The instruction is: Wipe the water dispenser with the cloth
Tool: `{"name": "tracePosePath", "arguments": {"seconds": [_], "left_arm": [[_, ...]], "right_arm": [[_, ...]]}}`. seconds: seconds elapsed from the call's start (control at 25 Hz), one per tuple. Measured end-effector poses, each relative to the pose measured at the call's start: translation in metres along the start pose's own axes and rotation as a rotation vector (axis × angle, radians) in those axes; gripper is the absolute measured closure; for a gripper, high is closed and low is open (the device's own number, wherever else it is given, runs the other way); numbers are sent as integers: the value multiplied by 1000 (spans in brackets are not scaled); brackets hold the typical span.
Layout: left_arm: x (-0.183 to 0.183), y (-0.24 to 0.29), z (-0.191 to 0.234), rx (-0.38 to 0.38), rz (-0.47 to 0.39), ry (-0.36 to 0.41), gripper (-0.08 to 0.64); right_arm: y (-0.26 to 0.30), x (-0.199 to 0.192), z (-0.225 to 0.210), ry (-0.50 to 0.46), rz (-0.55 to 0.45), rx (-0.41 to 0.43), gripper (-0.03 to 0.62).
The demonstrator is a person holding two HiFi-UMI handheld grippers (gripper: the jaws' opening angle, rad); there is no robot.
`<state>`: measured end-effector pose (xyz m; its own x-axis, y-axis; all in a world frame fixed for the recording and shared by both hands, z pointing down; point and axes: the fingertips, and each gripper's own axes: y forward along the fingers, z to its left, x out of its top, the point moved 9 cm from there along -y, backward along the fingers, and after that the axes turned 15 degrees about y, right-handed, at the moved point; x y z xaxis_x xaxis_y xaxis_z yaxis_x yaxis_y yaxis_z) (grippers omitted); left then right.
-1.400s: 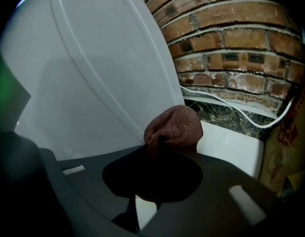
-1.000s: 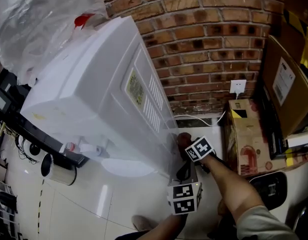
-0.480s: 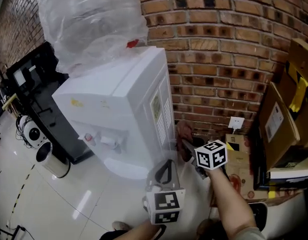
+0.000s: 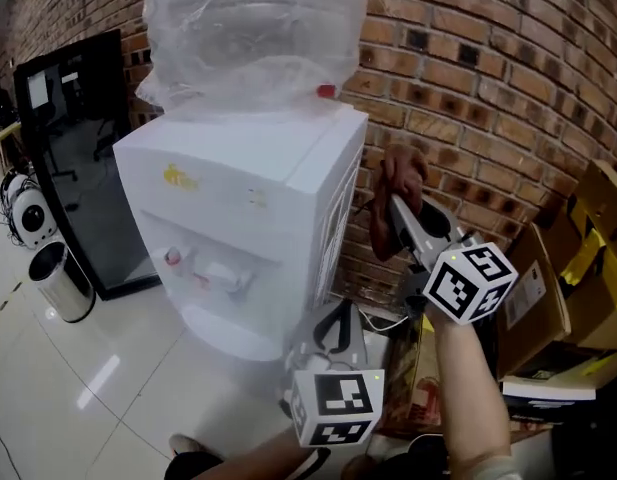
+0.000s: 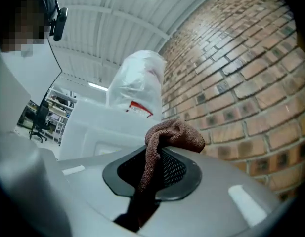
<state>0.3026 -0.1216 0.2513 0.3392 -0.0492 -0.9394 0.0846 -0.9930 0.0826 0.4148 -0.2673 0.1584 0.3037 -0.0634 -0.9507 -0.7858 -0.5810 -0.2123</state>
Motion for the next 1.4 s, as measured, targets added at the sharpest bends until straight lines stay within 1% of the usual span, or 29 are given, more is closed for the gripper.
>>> {"name": "tracePosePath", "arguments": {"seconds": [0.12,0.24,0.36,0.44,0.56,0.76,0.92,1.12,1.28,1.4], "left_arm": [[6,-1,3,9,-33,-25,560],[6,-1,5,-4,-37,-30,560],[6,0,9,-4,-41,-28,560],[6,-1,11,-7,-45,-30,560],[7,-1,13,-16,-51,-34,560],[7,-2,13,-20,-56,-25,560],[4,-3,11,-26,-48,-19,560],[-4,-2,-3,-64,-25,6,560],[-14,3,-12,-89,0,24,560],[-20,6,-16,-95,16,22,560]], "right_arm": [[23,32,12,-45,-21,44,521],[45,58,20,-70,-39,71,522],[64,78,30,-50,-70,105,522],[77,82,32,-33,-74,107,522],[90,76,30,-13,-65,75,522],[90,67,22,37,-101,51,523],[86,64,18,8,-97,8,523],[81,42,0,40,-43,-49,525],[79,19,-10,65,-2,-67,525],[77,7,-17,76,25,-71,525]]}}
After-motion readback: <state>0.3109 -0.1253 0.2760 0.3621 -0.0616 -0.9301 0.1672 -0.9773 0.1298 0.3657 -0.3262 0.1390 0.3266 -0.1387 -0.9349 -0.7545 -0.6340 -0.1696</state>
